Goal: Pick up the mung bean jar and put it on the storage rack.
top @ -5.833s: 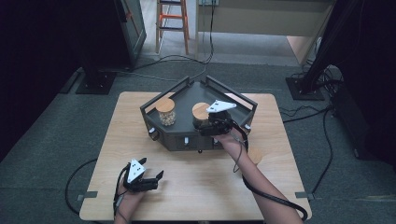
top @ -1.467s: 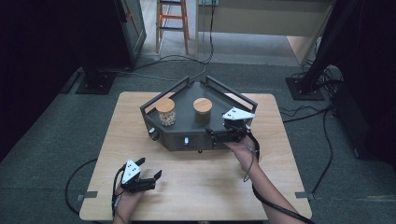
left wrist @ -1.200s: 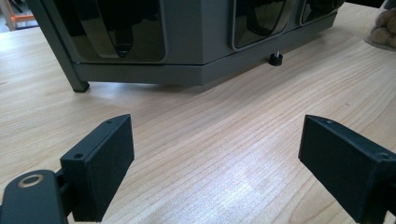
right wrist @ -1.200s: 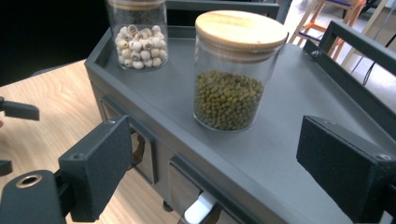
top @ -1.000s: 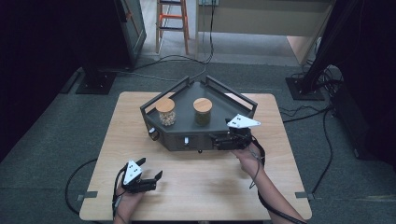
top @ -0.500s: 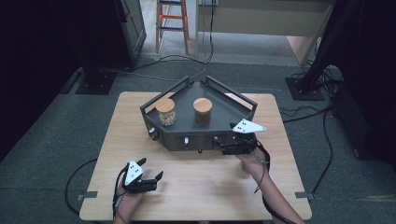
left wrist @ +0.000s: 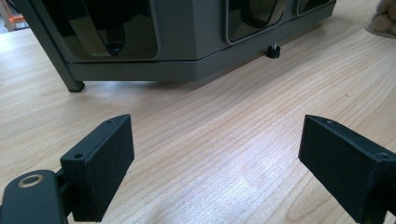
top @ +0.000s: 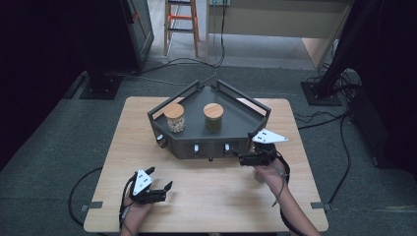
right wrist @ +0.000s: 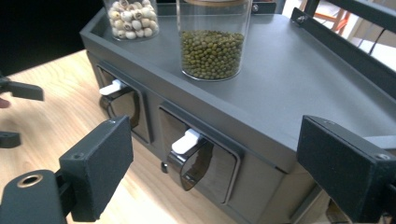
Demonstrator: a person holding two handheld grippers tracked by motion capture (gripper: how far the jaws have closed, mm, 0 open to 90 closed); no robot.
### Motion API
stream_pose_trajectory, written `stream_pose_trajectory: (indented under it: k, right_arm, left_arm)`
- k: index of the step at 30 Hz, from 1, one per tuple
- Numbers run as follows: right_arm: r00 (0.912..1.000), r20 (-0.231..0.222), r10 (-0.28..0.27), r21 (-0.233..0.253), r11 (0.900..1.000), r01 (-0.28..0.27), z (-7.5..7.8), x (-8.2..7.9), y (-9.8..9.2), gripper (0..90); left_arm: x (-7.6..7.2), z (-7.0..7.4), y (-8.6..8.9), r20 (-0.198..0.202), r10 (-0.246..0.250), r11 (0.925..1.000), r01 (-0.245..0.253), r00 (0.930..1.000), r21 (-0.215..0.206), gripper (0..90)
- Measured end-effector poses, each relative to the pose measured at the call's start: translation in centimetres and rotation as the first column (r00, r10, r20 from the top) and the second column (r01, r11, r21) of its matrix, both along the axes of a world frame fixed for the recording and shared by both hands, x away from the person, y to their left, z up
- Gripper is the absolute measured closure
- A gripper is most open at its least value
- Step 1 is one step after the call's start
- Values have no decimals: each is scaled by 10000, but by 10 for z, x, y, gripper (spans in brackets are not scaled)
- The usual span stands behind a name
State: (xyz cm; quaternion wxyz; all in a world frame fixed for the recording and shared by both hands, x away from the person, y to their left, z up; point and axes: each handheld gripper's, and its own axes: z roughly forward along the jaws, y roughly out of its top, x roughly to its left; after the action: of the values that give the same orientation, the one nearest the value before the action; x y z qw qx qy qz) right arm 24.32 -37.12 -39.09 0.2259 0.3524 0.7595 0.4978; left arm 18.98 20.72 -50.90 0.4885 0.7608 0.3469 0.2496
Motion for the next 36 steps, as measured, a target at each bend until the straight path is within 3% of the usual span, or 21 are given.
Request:
stream_pose_trajectory:
  k: [36]
  right_arm:
    - [9996, -162, -242, -50, 9997, 241, -17, -15, -28, 119]
  left_arm:
    - [0, 0, 0, 4, -5, 10000, 5, 10000, -41, 103]
